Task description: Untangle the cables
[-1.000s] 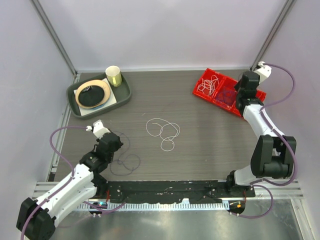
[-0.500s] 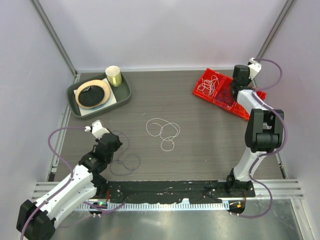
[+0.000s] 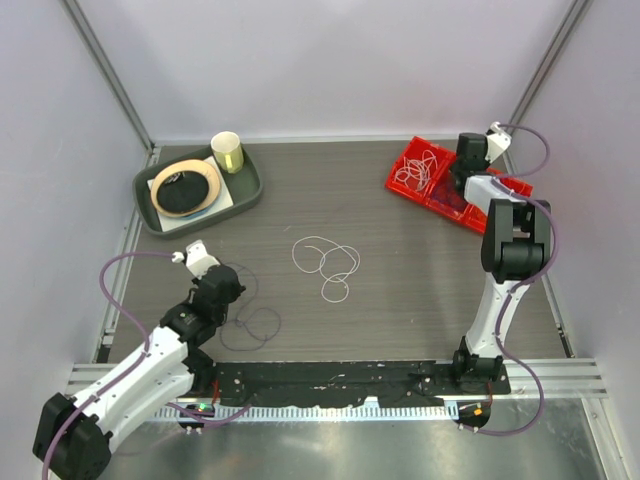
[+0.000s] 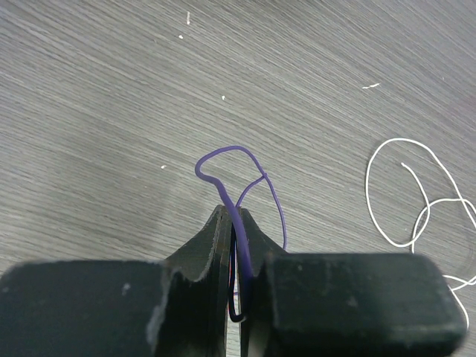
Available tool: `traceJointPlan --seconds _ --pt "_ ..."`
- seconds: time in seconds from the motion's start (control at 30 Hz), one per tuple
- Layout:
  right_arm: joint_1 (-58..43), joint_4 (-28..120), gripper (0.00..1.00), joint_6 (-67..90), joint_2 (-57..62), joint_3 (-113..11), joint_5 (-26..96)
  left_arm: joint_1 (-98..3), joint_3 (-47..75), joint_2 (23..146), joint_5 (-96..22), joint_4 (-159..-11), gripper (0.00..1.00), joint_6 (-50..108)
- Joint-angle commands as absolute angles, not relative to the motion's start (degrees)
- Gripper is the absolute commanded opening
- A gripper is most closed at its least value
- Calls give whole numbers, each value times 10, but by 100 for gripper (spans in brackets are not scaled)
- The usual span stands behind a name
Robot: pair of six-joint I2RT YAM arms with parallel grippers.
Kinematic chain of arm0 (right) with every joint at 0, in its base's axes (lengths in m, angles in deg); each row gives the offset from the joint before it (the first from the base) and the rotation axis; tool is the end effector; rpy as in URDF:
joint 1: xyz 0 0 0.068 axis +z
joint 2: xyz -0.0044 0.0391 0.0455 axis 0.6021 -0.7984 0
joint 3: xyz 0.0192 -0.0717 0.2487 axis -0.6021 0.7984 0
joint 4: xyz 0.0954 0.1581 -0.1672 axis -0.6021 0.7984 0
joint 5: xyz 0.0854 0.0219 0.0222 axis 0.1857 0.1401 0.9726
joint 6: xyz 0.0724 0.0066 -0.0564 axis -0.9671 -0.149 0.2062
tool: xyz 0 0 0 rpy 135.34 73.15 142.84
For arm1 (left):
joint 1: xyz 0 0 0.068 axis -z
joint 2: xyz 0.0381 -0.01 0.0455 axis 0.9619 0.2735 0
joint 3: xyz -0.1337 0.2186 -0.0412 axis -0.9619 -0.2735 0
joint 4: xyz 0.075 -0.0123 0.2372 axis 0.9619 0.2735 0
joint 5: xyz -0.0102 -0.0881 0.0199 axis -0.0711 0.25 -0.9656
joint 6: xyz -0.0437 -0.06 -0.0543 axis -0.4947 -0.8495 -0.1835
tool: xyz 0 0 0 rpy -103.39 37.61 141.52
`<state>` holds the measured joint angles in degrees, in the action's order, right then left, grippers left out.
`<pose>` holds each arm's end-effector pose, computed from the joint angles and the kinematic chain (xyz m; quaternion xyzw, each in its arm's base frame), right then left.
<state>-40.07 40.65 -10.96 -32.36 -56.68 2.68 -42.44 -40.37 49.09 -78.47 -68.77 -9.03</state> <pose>0.4813 -0.0606 0.1828 0.3393 0.7811 -0.0706 0.5194 0.1776 -0.0563 0.1594 -0.2639 0.8211 -0.0916 0.4977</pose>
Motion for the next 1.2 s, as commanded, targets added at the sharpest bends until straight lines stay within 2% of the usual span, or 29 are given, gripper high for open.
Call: traceJointPlan --seconds 0.0,0.2,0.4,0.5,0.6,0.63,0.8,0.9,0.93,1.03,1.17 --pt "-397 370 1 -159 -309 -542 0 -427 -390 479 -798 -690 9 -79" --pt "-397 343 1 -173 -270 -464 -19 -428 -388 467 -794 -681 9 -82" --pt "-397 343 1 -161 -290 -491 26 -428 -387 459 -794 -679 9 -81" --pt "-397 361 5 -150 -281 -518 26 -428 -384 460 -787 -678 9 -80" --pt "-397 372 18 -136 -261 -530 24 -428 -378 466 -781 -680 8 -81" --pt "-397 381 26 -133 -243 -531 23 -428 -378 470 -782 -682 8 -81" --pt "-396 405 46 -111 -172 -523 46 -427 -363 485 -759 -692 6 -89" --pt "-393 417 62 -108 -111 -503 66 -427 -346 507 -737 -703 3 -99" --pt "-390 432 71 -103 -96 -498 80 -427 -340 515 -731 -707 3 -101" --pt "-370 449 82 -85 -18 -448 112 -427 -318 549 -701 -735 2 -104" --pt "-322 467 82 -75 126 -351 159 -423 -282 601 -653 -792 1 -106"
